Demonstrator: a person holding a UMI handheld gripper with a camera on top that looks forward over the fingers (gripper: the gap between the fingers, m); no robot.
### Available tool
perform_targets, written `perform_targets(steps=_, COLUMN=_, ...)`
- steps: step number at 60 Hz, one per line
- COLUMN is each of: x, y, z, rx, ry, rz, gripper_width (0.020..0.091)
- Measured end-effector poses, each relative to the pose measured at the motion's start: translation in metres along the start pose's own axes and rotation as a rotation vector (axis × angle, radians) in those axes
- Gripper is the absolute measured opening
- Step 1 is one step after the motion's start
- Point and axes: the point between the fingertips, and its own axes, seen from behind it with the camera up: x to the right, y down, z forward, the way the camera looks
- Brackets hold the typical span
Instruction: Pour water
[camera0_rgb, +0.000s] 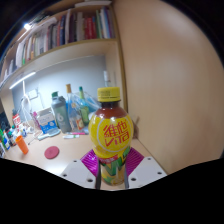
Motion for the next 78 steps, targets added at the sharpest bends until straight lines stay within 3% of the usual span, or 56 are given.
perform_targets(steps=9, x=-0.075, y=-0.094, z=0.003, rx=0.076, ry=0.013, rz=-0.223, gripper_width=0.0320)
perform_targets(steps=18, x=-0.206, y=-0.160, z=0.017, rx=0.182, ry=0.021, rz=-0.686, gripper_width=0.0320)
perform_targets(steps=30, x=-0.367, y=-0.141, z=0.055, rx=0.275, ry=0.084, rz=-1.474, gripper_width=0.0317)
perform_targets(steps=36, x=-0.409, y=-0.108, z=0.079, rx=0.286, ry=0.087, rz=-1.852, gripper_width=0.0315)
perform_targets(steps=45, x=-0.448, y=-0.096, z=0.093, rx=0.340, ry=0.117, rz=-2.273, gripper_width=0.0317)
perform_targets(steps=66, x=-0.488, y=-0.083, z=0.101, rx=0.418, ry=0.054, rz=-2.392, gripper_width=0.0318)
perform_targets(steps=74, x=-0.496, y=-0.101, z=0.093, rx=0.449, ry=-0.051, rz=-2.025, gripper_width=0.0321)
perform_targets(steps=78, x=-0.486, y=-0.126, z=0.087, rx=0.427, ry=-0.079, rz=-1.671, gripper_width=0.0317)
